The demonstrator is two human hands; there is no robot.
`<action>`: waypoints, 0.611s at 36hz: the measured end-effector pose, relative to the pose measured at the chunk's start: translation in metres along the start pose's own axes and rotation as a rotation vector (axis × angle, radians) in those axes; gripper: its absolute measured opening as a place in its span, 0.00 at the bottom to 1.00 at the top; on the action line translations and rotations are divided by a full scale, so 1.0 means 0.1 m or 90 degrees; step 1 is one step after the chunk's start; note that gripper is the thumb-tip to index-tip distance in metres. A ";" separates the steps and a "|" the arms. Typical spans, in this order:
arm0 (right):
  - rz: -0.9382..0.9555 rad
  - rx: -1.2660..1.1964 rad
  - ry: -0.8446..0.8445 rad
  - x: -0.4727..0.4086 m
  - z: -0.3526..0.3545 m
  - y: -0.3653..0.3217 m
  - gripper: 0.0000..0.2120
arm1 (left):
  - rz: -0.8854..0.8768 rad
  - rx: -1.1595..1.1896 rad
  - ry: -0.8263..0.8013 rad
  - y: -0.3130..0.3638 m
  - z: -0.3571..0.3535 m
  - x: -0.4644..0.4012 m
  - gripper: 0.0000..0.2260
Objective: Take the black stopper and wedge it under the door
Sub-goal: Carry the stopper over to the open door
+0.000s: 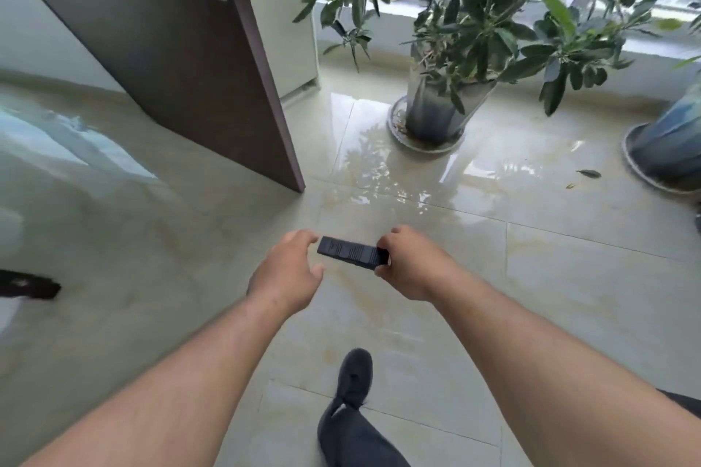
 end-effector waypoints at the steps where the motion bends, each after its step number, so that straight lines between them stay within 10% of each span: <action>1: 0.004 0.006 -0.004 -0.17 0.00 -0.13 0.13 | 0.012 0.004 0.003 -0.13 0.07 -0.13 0.20; 22: -0.045 -0.110 -0.010 -1.83 -0.01 -1.90 0.13 | 0.177 0.288 -0.015 -1.75 0.82 -1.39 0.04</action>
Point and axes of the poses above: each hand's wrist, its own x-axis away from the middle knuckle, its own z-axis out of the back of the hand, y = z × x, the point moved 10 cm from there along -x, towards the middle knuckle, and after that the axes turned 6 degrees about -z, right-handed, at the moved point
